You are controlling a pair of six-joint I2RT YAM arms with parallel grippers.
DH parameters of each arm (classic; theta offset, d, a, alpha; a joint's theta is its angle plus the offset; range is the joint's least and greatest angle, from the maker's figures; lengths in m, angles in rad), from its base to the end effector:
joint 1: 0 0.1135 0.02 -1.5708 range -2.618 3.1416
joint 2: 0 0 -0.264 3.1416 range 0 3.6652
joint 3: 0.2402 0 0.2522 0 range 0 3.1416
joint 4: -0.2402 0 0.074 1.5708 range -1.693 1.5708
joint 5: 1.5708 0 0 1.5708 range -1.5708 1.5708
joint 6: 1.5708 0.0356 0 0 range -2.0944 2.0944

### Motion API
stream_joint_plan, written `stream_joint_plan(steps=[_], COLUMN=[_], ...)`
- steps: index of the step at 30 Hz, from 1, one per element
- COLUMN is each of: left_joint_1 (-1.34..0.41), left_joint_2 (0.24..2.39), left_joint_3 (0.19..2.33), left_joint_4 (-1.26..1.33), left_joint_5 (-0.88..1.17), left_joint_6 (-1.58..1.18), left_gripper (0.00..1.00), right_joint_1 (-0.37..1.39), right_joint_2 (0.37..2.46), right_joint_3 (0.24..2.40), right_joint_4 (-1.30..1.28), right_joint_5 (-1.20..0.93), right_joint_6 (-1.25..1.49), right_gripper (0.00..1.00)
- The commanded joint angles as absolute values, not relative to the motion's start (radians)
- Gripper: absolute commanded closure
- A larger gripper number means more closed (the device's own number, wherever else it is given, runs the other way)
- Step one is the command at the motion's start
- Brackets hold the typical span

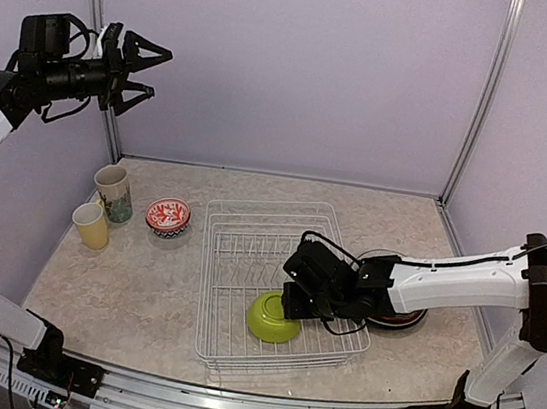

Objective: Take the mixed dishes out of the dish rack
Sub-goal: Adjust the bowl on the dish rack.

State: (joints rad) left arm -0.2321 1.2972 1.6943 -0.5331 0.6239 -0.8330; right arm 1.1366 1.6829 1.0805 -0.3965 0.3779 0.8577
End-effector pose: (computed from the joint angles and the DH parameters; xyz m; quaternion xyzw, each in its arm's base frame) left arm 0.2417 -0.0785 0.5038 -0.0195 0.7447 -0.5169 0.4216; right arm 0.1564 0.3059 0.1964 -0.0785 0.9405 0.1349 0.3017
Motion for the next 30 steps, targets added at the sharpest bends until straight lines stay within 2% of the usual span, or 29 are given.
stream_joint_plan(steps=[1,6,11,20,29,30], left_joint_1=[-0.228,-0.231,-0.279,-0.307,-0.309,-0.31], left_joint_2=[1.307,1.373,1.419,1.503,1.501,1.5], left_joint_3=[1.612,1.58,1.565,1.585,1.585,1.583], left_joint_4=[-0.619,-0.651,-0.683,-0.718,-0.715,-0.716], left_joint_5=[0.487,0.53,0.547,0.577,0.596,0.598], left_joint_6=[-0.641,-0.561,-0.475,-0.486,-0.49,-0.489], left_gripper=[0.01,0.01,0.01,0.01,0.01,0.01], right_joint_1=[1.12,1.084,1.048,1.045,1.037,1.031], right_joint_2=[1.632,1.571,1.558,1.682,1.653,1.651], right_joint_3=[0.998,0.883,0.795,0.909,0.92,0.916], right_joint_4=[-0.308,-0.184,-0.002,0.135,0.013,-0.016], right_joint_5=[0.302,0.208,0.048,-0.146,-0.138,-0.15], right_joint_6=[0.877,0.938,0.96,0.881,0.909,0.927], right_gripper=[0.47,0.67,0.65,0.38,0.01,0.0])
